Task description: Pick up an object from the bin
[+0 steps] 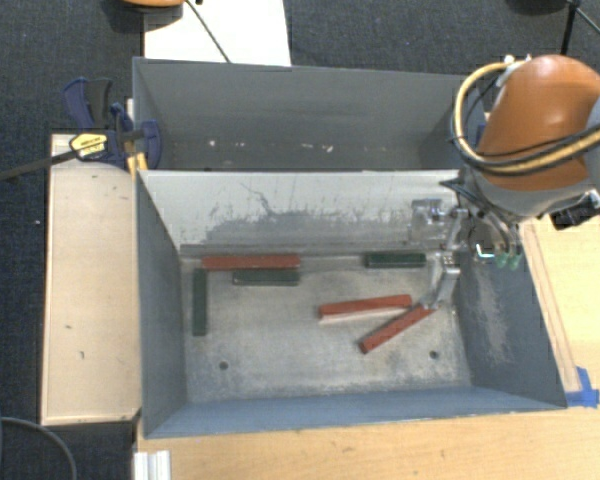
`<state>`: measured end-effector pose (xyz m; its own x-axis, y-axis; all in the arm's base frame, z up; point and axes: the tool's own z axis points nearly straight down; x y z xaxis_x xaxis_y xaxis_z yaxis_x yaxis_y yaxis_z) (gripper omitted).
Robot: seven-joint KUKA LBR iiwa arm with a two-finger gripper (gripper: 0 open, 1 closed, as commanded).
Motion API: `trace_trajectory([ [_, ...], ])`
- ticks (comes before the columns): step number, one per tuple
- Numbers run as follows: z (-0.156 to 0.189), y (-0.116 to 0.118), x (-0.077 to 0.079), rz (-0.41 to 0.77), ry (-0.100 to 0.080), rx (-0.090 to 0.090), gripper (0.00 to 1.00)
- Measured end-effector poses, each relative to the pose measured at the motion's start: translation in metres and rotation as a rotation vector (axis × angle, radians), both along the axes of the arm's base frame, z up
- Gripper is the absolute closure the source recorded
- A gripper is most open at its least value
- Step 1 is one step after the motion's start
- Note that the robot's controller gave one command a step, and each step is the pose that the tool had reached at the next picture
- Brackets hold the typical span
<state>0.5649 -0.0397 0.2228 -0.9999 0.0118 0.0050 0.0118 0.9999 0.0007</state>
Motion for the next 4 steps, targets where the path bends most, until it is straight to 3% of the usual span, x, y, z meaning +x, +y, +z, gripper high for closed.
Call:
trace_trajectory([
  [1, 0.005, 0.000, 0.002, 0.001, -0.008, -0.001, 0.00],
  [2, -0.057, 0.008, -0.013, -0.042, -0.012, 0.000, 0.00],
  [3, -0.125, -0.001, -0.031, -0.064, -0.011, -0.001, 0.00],
  [4, -0.152, 0.009, 0.028, -0.049, -0.007, 0.000, 1.00],
])
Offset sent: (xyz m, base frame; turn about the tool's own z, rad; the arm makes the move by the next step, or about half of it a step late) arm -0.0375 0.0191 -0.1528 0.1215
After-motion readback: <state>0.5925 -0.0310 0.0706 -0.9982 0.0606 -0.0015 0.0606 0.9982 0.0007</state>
